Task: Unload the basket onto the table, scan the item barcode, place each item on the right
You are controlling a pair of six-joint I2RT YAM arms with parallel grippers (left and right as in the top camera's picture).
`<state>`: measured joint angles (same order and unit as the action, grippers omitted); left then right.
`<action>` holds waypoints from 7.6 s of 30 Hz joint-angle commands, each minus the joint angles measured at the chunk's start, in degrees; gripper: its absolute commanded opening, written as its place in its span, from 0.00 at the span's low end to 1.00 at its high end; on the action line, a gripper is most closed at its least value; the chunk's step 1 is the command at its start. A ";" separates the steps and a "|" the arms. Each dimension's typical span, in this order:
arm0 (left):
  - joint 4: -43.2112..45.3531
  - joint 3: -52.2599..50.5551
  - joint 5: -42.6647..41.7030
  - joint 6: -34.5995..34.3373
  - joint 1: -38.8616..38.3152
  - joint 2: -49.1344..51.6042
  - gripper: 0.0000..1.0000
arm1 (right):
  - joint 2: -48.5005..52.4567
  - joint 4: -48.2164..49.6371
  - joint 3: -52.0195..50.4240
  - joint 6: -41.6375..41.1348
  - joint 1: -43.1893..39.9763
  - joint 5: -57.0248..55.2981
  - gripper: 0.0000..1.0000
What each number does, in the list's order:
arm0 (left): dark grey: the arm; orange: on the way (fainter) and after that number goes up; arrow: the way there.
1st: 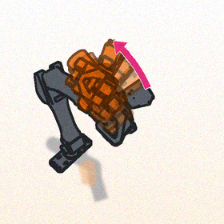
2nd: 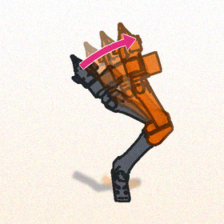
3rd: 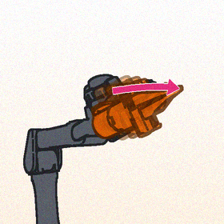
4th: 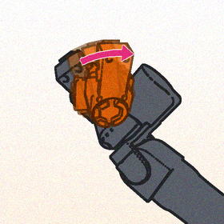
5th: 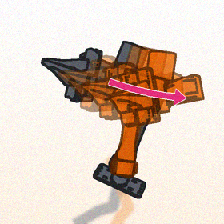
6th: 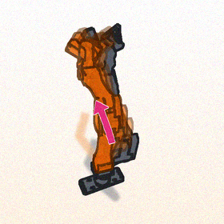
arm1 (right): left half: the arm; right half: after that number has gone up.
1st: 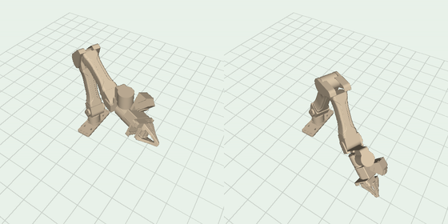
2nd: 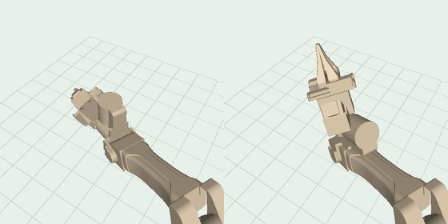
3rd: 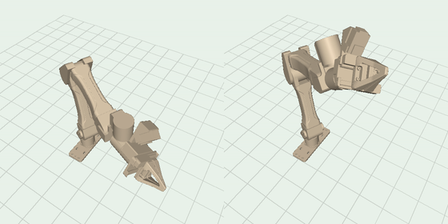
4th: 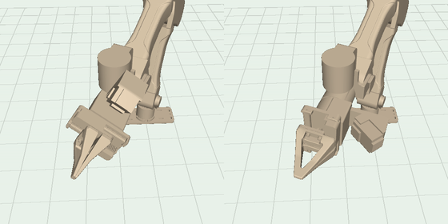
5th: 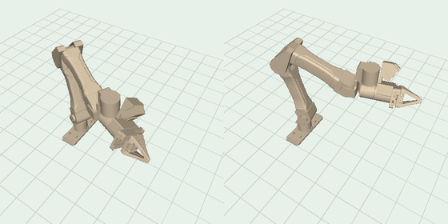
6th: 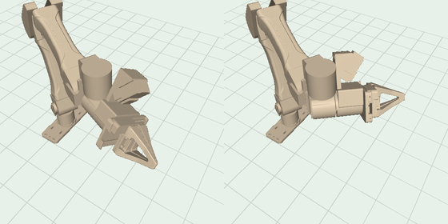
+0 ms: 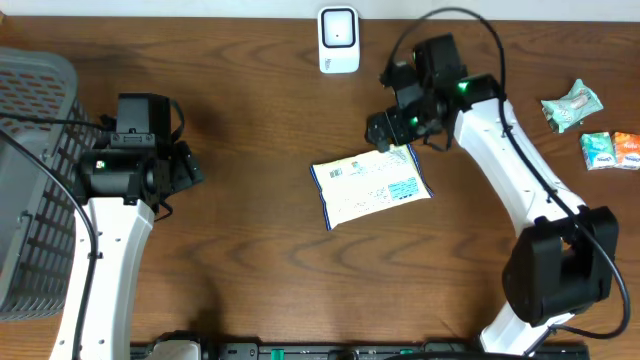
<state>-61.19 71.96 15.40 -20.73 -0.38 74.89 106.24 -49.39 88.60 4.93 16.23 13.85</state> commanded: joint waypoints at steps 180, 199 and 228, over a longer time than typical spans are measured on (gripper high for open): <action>-0.17 0.15 1.18 0.35 0.22 0.04 0.98 | 3.61 13.84 -9.38 -22.03 12.24 -17.49 0.01; -0.17 0.15 1.18 0.35 0.22 0.04 0.98 | 8.15 40.06 9.60 -26.73 5.27 -17.53 0.01; -0.17 0.15 1.18 0.35 0.22 0.04 0.98 | 35.28 8.55 47.54 -23.10 2.69 -18.86 0.01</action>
<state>-61.19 71.96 15.42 -20.73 -0.38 74.89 144.38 -40.42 134.19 -18.85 19.40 -4.34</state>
